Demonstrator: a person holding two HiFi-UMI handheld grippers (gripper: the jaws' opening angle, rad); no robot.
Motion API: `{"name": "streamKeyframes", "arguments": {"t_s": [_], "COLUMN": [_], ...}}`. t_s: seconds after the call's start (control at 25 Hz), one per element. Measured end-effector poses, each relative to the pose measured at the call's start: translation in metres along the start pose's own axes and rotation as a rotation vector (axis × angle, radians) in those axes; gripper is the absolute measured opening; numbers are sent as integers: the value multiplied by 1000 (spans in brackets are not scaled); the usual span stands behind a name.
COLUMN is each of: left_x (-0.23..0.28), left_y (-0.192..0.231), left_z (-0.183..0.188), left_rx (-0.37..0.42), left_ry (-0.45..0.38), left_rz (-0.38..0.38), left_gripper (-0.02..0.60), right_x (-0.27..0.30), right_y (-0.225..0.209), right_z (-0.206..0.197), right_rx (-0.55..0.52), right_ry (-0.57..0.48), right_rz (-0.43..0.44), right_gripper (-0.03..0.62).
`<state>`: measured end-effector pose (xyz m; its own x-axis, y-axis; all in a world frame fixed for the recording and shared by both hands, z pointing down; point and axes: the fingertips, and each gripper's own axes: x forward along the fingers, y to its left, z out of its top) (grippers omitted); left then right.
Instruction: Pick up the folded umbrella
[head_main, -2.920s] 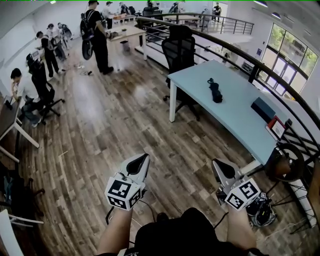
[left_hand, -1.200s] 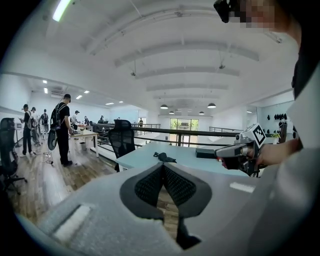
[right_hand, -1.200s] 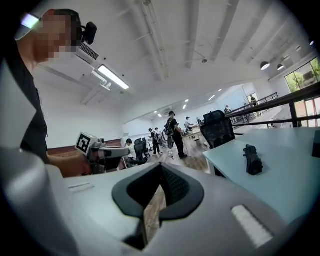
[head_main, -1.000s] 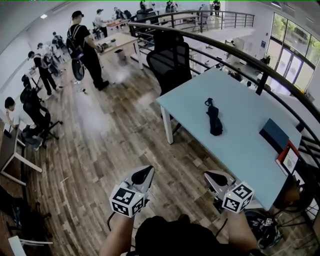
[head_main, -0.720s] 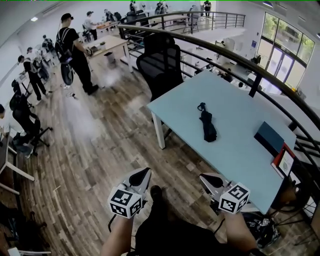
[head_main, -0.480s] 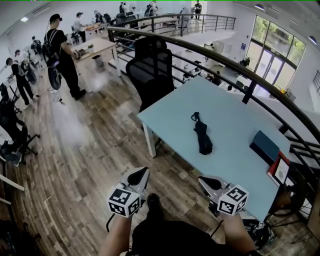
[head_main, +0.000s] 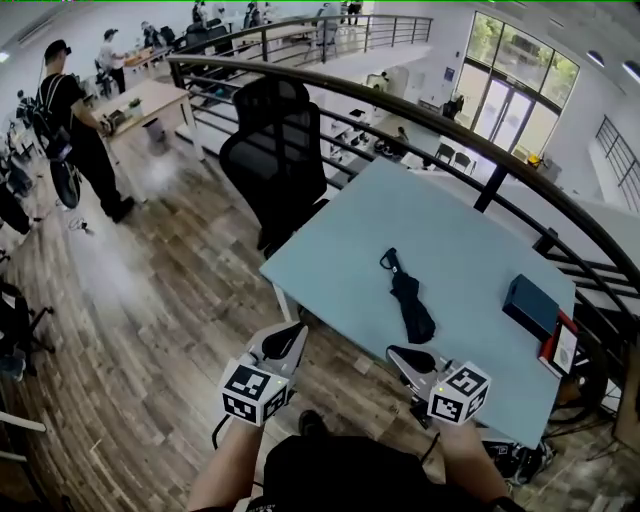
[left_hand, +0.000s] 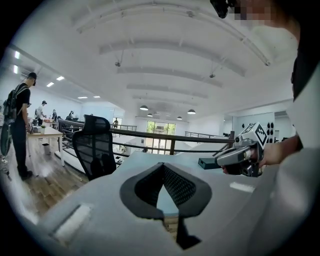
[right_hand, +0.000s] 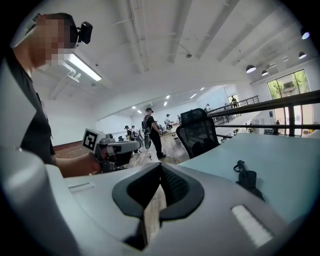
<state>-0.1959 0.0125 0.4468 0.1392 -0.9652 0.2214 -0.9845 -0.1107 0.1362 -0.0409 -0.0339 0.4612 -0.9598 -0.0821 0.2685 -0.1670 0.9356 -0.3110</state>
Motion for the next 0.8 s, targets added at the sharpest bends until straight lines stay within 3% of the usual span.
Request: {"name": "streamKeyframes", "arguments": {"t_s": [0.24, 0.44, 0.8], "left_x": [33, 58, 137], "left_y": [37, 42, 36], "left_z": [4, 1, 20], "left_rx": [15, 1, 9], "left_ry": [26, 42, 79], "left_rz": [-59, -83, -110], "left_gripper": [6, 6, 6], "right_x": [41, 48, 39], "right_y": [-16, -36, -120], "right_z": [14, 6, 27], "right_rx": [12, 48, 86], "right_ry": [-8, 9, -27], "right_rz": [-36, -51, -79], "right_gripper": [0, 0, 0]}}
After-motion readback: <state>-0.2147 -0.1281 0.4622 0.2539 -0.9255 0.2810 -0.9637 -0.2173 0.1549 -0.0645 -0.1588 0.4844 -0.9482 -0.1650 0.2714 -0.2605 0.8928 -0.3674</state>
